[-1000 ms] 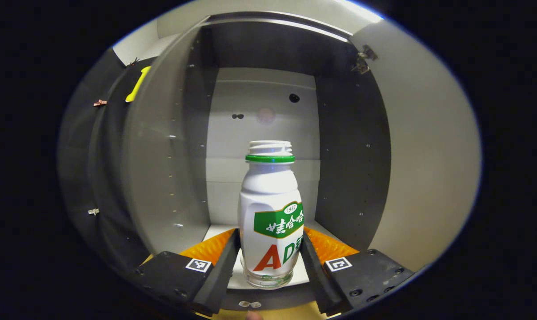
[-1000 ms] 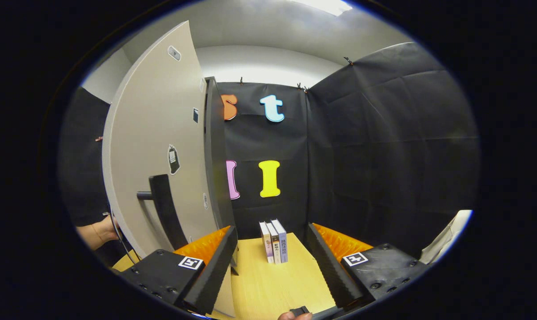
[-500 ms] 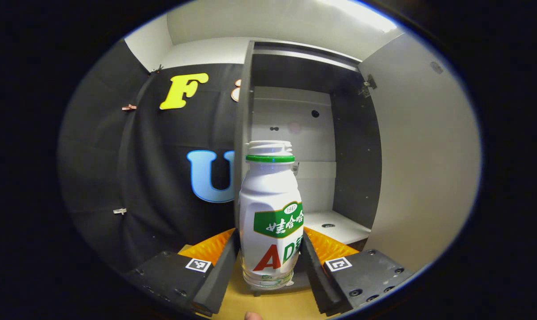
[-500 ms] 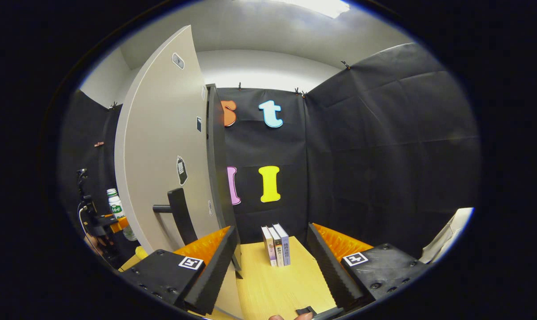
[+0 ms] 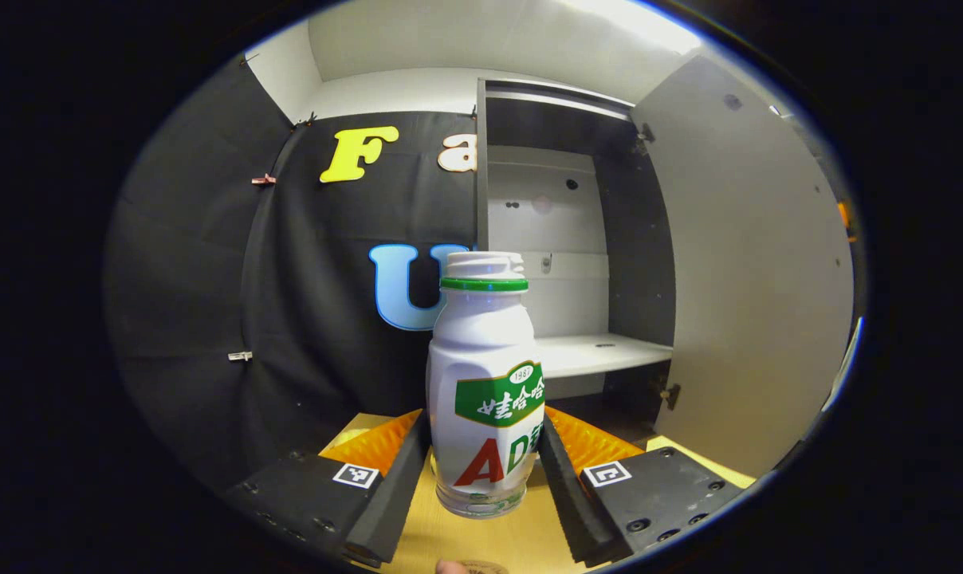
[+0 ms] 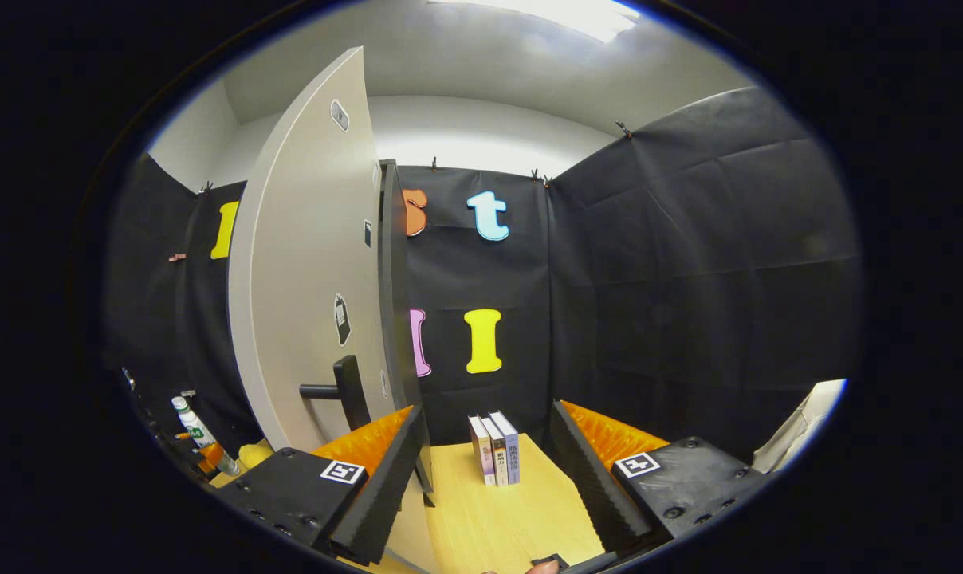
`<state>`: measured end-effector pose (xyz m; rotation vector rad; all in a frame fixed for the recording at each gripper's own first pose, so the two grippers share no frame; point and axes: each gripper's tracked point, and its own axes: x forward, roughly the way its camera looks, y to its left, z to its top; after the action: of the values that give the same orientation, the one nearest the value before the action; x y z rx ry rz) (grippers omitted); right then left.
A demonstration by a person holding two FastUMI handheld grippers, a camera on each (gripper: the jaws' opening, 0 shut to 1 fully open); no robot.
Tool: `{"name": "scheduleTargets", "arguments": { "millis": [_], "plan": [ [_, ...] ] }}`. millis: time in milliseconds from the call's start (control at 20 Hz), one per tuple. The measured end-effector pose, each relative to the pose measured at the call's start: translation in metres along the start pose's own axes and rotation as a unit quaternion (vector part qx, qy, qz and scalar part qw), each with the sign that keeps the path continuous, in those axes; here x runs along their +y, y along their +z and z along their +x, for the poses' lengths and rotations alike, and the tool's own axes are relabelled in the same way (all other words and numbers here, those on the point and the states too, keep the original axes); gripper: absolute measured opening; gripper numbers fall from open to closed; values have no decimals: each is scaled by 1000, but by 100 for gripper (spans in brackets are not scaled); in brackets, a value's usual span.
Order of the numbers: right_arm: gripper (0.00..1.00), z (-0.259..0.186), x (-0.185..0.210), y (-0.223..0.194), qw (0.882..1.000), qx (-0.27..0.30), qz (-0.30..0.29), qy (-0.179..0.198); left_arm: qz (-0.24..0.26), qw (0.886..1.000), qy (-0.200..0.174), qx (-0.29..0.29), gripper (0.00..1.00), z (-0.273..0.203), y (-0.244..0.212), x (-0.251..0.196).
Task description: Open the cabinet door with the right hand, grasp the bottle in the cabinet with the left hand and place it on the coaster, then close the cabinet door with the right hand.
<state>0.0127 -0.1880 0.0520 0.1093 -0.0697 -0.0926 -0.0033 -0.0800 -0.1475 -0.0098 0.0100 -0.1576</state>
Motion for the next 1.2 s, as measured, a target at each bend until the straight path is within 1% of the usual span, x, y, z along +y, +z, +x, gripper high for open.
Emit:
{"name": "scheduleTargets", "arguments": {
  "millis": [200, 350, 450, 550, 750, 850, 1000, 1100, 1200],
  "plan": [
    [98, -1, 2, 6, 1000, -21, -19, -3, -15, 1000, 0, 16, 78, -23, -57, 7],
    [98, -4, 3, 13, 998, -51, -43, -1, -13, 1000, 3, 14, 78, -29, -99, 13],
    [97, -4, 3, 16, 995, -76, -64, -1, -5, 1000, 7, 22, 78, -25, -129, 17],
    [96, -2, -1, 13, 993, -88, -79, -6, -9, 999, 8, 32, 78, -26, -159, 18],
    [97, 2, -12, 5, 995, -85, -50, -18, -21, 999, -1, 43, 78, -31, -208, 9],
    [97, 4, -20, -3, 995, -77, -55, -26, -25, 999, -4, 46, 79, -29, -223, 6],
    [97, 8, -22, -18, 996, -59, -54, -28, -34, 998, -3, 48, 79, -26, -239, 5],
    [98, 10, -21, -26, 997, -51, -48, -28, -31, 999, -3, 34, 79, -23, -239, 4],
    [98, 12, -23, -30, 997, -50, -50, -33, -25, 999, -10, 32, 79, -27, -239, 1]
  ]
}}
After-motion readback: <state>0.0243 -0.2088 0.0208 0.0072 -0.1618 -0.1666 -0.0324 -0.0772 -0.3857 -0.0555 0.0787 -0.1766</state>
